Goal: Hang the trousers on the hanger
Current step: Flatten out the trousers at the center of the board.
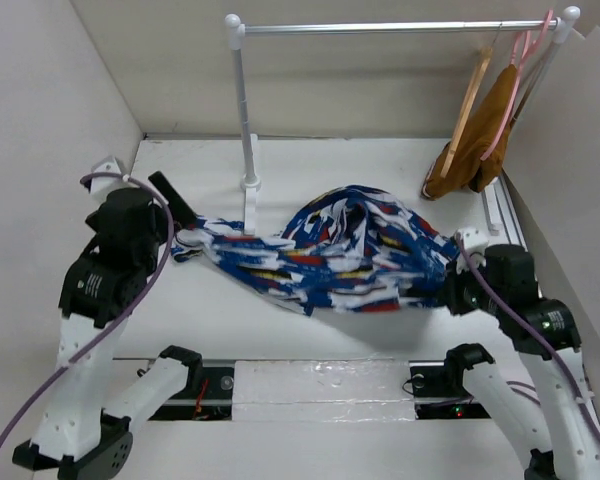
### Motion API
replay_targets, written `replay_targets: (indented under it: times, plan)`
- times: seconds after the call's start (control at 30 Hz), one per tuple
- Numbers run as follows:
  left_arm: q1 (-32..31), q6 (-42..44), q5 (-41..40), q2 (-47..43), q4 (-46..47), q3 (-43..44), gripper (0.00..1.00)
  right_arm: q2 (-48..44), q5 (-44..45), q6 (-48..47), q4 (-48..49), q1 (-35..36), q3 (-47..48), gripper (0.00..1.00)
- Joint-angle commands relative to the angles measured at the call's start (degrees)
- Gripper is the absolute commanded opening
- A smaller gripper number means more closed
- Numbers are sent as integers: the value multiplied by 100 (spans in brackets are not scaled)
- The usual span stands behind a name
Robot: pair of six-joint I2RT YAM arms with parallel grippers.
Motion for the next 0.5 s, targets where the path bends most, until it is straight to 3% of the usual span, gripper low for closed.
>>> replay_targets:
  times: [0.0, 0.1, 0.13, 0.23, 0.37, 0.47]
  plan:
    - [38, -106, -517, -305, -348, -331, 99, -510, -419, 527, -742, -5, -742, 0]
    - [38, 43, -343, -174, -164, -332, 99, -811, -446, 617, -989, -5, -1077, 22]
    - [38, 157, -203, -95, 80, -349, 99, -793, -420, 608, -981, -5, -1095, 47]
    - [38, 561, 658, 502, 555, -542, 96, -417, -297, 529, -648, -5, -859, 77]
    - [-24, 799, 1667, 1607, 1434, -814, 84, 357, 378, 362, 342, -5, -655, 86]
    - [-268, 843, 2099, 2381, 1839, -710, 82, 998, 853, 406, 1247, -224, -813, 89]
